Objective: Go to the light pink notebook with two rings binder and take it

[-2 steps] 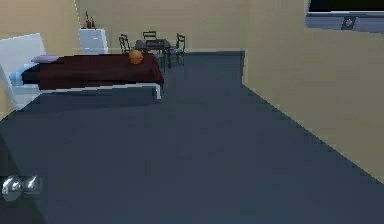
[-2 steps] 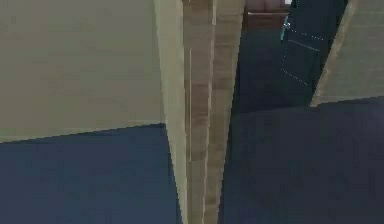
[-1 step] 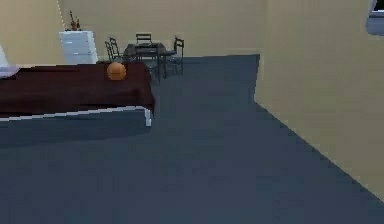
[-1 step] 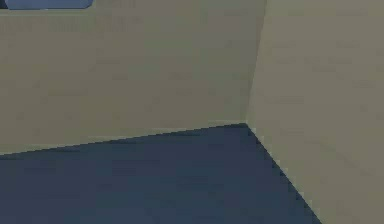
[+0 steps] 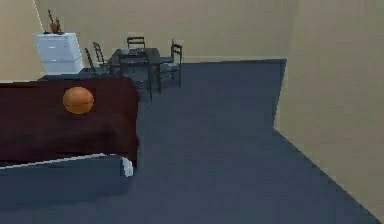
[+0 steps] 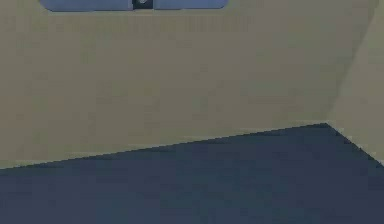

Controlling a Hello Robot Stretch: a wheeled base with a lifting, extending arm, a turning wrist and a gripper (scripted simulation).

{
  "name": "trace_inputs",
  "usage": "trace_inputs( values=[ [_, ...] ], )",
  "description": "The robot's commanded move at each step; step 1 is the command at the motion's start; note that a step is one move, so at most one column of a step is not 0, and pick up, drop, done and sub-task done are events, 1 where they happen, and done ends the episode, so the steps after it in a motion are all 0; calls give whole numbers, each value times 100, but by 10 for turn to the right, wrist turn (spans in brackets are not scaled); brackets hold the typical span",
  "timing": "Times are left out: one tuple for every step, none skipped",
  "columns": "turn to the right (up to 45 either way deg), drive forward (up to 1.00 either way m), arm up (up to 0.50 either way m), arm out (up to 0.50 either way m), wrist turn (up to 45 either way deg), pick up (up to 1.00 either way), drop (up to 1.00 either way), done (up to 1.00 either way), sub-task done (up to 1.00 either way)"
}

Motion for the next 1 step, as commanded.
trace_inputs(
  values=[
    [0, 100, 0, 0, 0, 0, 0, 0, 0]
  ],
)
